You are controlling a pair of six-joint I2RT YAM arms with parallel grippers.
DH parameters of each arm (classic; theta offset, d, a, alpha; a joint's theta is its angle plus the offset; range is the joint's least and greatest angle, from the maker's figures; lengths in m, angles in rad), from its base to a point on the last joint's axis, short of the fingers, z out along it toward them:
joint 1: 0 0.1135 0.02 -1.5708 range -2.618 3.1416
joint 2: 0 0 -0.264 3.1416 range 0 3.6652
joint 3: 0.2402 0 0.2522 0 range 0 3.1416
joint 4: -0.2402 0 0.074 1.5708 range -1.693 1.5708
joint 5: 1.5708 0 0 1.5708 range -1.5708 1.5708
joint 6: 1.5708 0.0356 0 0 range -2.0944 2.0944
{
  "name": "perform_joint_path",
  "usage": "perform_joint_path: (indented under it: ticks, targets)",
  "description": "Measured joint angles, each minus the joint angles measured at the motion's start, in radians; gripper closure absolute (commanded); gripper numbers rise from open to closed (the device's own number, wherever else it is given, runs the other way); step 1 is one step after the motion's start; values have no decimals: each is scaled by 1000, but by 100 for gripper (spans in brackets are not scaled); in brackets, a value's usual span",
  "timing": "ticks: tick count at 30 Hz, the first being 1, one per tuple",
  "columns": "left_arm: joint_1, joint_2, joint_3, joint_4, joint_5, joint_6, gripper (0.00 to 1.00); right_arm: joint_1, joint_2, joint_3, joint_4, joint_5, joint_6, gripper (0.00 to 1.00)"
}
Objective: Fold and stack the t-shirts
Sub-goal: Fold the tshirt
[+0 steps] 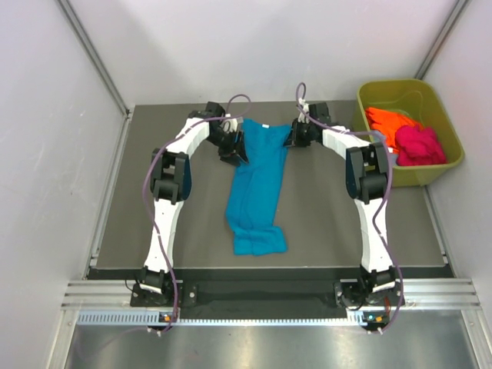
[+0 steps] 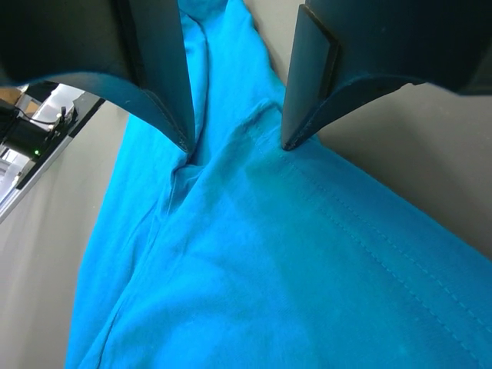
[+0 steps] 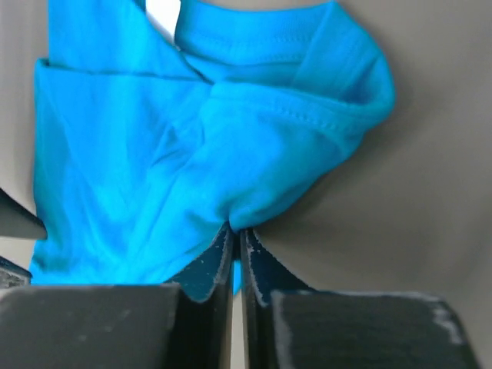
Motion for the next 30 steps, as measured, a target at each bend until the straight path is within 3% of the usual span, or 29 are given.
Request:
perform_joint_path:
  ticks: [13, 20, 21, 22, 23, 26, 30]
  targets:
    - [-5, 77, 122, 21, 22, -37, 46, 3, 182, 296, 0, 61, 20, 100]
    - [-17, 110, 183, 132, -6, -63, 41, 2, 233, 394, 13, 129, 36, 100]
    - [-19, 114, 190, 150, -14, -65, 41, 2, 240, 406, 20, 135, 37, 98]
    - [-20, 123, 206, 167, -25, -68, 42, 0, 248, 421, 30, 142, 38, 89]
    - [-22, 129, 219, 184, -34, -70, 42, 0, 253, 429, 38, 149, 42, 68]
    - [-22, 141, 241, 224, -66, -73, 42, -4, 257, 432, 47, 179, 38, 51]
    - [-21, 135, 241, 246, -109, -74, 42, -11, 242, 409, 49, 183, 46, 41]
